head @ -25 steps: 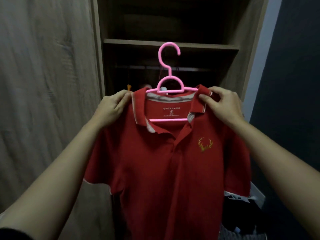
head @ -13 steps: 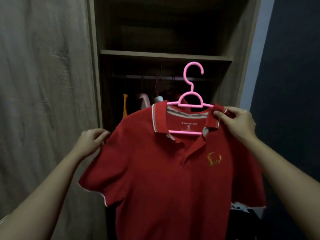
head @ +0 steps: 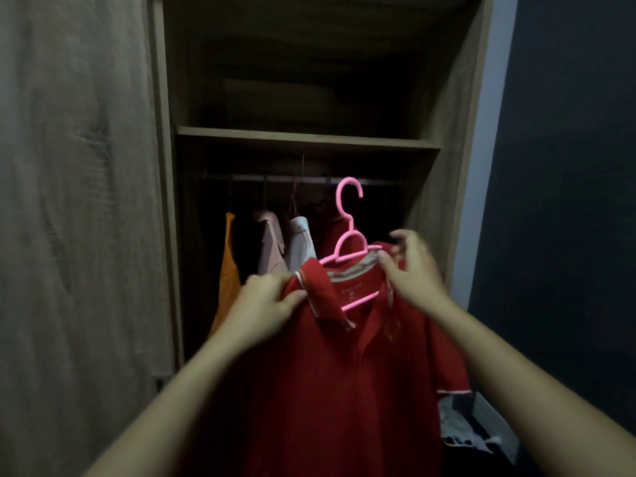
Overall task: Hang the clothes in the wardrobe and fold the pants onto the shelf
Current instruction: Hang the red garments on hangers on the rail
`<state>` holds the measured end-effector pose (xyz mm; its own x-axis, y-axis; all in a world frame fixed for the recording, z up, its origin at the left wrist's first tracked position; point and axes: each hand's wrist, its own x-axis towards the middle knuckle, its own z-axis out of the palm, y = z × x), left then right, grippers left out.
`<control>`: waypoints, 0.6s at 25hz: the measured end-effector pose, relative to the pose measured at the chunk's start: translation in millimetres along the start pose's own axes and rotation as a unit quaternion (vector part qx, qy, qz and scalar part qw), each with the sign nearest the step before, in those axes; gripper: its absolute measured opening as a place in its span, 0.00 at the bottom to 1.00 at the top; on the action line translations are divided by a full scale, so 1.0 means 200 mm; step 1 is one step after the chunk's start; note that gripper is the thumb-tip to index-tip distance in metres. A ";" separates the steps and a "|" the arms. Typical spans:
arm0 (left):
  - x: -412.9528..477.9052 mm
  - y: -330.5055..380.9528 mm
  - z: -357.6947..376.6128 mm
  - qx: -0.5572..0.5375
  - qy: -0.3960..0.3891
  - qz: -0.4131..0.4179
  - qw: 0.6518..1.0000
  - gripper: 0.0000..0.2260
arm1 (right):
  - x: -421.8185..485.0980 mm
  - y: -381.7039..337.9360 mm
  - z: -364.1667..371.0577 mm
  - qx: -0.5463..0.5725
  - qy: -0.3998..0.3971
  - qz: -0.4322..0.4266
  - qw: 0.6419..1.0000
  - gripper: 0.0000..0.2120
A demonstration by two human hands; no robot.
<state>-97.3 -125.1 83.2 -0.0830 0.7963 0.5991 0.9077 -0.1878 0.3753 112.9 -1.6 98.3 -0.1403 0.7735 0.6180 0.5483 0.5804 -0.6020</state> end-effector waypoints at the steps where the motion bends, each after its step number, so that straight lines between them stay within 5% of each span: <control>1: 0.01 0.06 0.08 0.000 0.007 -0.023 1.000 0.11 | -0.02 -0.06 0.03 0.075 -0.065 0.040 0.994 0.19; 4: 0.04 0.23 0.27 0.040 0.004 -0.063 0.997 0.11 | -0.03 -0.19 0.03 0.296 -0.183 0.193 0.917 0.23; 7: 0.10 0.32 0.35 0.036 -0.033 -0.055 0.997 0.13 | 0.06 -0.19 -0.01 0.337 -0.174 0.269 0.886 0.20; 9: 0.16 0.36 0.34 -0.085 -0.093 -0.049 0.991 0.15 | 0.13 -0.12 -0.03 0.333 -0.110 0.283 0.893 0.15; 11: 0.25 0.36 0.34 -0.181 -0.056 -0.057 0.980 0.18 | 0.19 -0.03 -0.04 0.304 -0.062 0.287 0.906 0.14; 13: 0.42 0.29 0.39 -0.125 0.049 -0.042 0.990 0.14 | 0.26 0.07 -0.04 0.247 -0.046 0.270 0.930 0.20; 15: 0.61 0.20 0.50 -0.031 0.068 -0.036 0.997 0.11 | 0.33 0.17 -0.04 0.149 -0.046 0.247 0.956 0.15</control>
<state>-31.2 22.6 101.1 -0.2064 0.7249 0.6572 0.8703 -0.1710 0.4620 129.3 67.1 122.4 -0.0037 0.9834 0.1816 0.3084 0.1738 -0.9352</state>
